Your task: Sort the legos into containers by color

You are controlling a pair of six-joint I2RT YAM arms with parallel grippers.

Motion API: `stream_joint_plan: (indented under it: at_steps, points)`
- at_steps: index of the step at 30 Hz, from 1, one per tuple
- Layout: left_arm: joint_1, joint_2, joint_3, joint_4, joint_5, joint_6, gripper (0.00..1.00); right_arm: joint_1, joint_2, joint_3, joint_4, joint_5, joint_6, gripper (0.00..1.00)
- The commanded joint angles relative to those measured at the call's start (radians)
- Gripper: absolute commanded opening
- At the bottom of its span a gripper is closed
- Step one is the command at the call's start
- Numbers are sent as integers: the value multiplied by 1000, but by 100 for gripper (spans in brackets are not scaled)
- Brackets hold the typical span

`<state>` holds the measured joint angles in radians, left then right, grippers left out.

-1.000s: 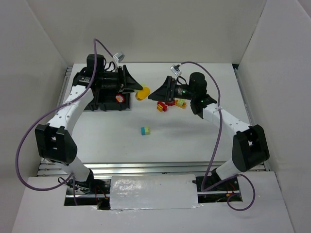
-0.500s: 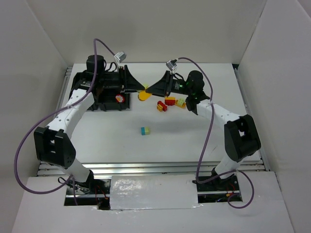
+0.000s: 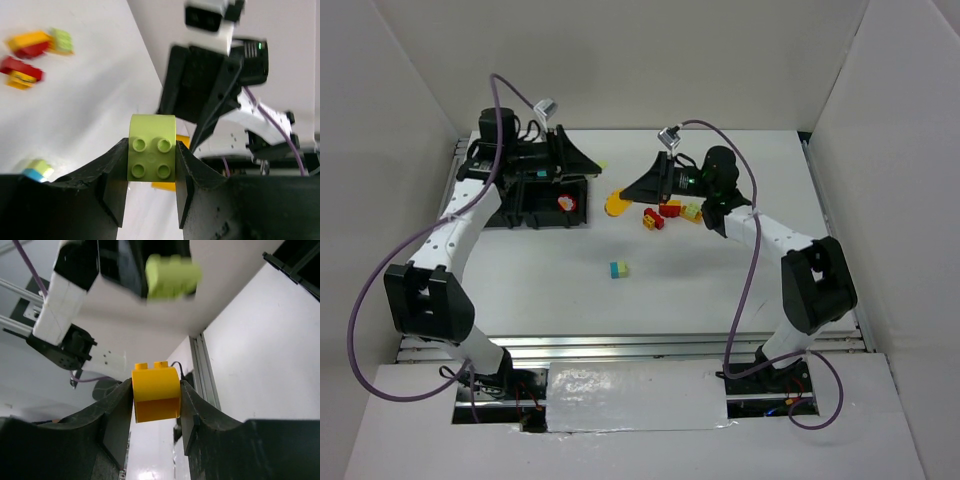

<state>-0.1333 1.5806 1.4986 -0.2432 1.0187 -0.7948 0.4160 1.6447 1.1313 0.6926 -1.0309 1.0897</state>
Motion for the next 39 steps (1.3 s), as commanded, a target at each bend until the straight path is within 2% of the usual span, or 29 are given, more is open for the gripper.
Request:
stream_joint_plan:
  at_steps: [1,4,7,8,10,11,14,19,25,26,27,30,35,38,39]
  points:
    - [83,1,15,39,-25,-17,0,6,-59,-19,-73,-57,-114,0]
    - [112,5,34,-19,-58,34,0,-2,-75,-34,-113,-49,-140,0]
    - [130,22,84,-206,-292,138,0,-3,-97,-8,-328,41,-262,0]
    - [130,39,107,-258,-465,173,0,-3,-106,16,-464,75,-340,0]
    - [182,108,190,-404,-645,172,0,7,-140,42,-588,196,-410,0]
    - [211,139,250,-444,-786,148,0,9,-149,67,-696,236,-471,0]
    - [247,308,380,-515,-966,112,0,14,-184,100,-842,347,-542,0]
    - [274,519,676,-588,-1111,97,0,14,-218,140,-985,417,-619,0]
    - [319,691,787,-571,-1132,75,0,12,-223,157,-1037,408,-648,0]
    - [319,708,785,-556,-1135,78,2,12,-218,165,-1047,416,-654,0]
    - [319,713,782,-545,-1147,78,10,14,-220,171,-1055,417,-662,0]
    - [325,731,765,-479,-1123,75,23,12,-229,174,-1073,430,-683,0]
    - [334,771,822,-443,-1086,66,40,12,-255,165,-1098,453,-711,0]
    - [340,768,818,-421,-1083,62,64,12,-264,165,-1105,473,-726,0]
    - [340,765,818,-418,-1083,62,68,12,-266,163,-1105,474,-725,0]
